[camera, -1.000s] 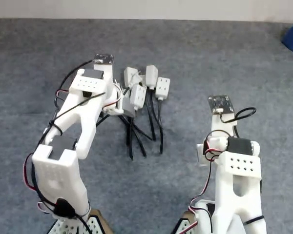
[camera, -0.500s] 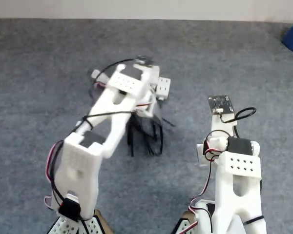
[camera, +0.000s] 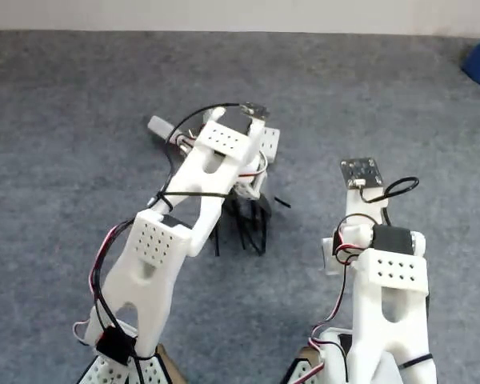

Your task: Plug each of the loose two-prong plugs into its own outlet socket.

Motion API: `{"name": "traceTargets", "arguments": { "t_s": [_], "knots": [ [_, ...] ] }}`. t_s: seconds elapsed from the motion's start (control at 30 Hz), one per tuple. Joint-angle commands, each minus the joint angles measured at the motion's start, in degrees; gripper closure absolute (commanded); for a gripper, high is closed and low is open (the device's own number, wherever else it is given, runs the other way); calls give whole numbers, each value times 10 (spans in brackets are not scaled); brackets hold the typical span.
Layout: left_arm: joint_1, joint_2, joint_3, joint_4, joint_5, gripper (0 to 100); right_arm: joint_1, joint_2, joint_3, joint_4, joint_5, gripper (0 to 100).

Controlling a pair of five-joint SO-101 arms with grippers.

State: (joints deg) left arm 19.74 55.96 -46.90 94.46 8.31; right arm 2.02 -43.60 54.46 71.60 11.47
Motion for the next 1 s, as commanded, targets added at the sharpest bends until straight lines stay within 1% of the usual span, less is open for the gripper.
{"name": "traceTargets", "arguments": {
  "t_s": [0.0, 0.1, 0.17, 0.23, 0.4, 0.57, 0.77, 0.87, 0.97],
  "knots": [
    [1, 37, -46, 8, -14, 662, -3, -15, -3, 5, 3, 728],
    [-21, 60, -49, 12, -15, 806, -3, -15, -2, 5, 3, 728],
    [-41, 60, -58, 26, -56, 893, -3, -15, -2, 5, 4, 728],
    [-65, 58, -73, 47, -101, 937, -4, -15, -2, 5, 4, 728],
    [-128, 58, -106, 60, -117, 970, -6, -15, -2, 5, 4, 728],
    [-139, 51, -115, 60, -164, 994, -6, -15, -2, 5, 4, 728],
    [-172, -23, -110, 62, -202, 994, -7, -15, -2, 6, 4, 728],
    [-198, -71, -79, 65, -221, 994, -7, -15, -2, 6, 4, 728],
    [-227, -127, -19, 65, -246, 994, -7, -15, -2, 6, 4, 728]
  ]
}}
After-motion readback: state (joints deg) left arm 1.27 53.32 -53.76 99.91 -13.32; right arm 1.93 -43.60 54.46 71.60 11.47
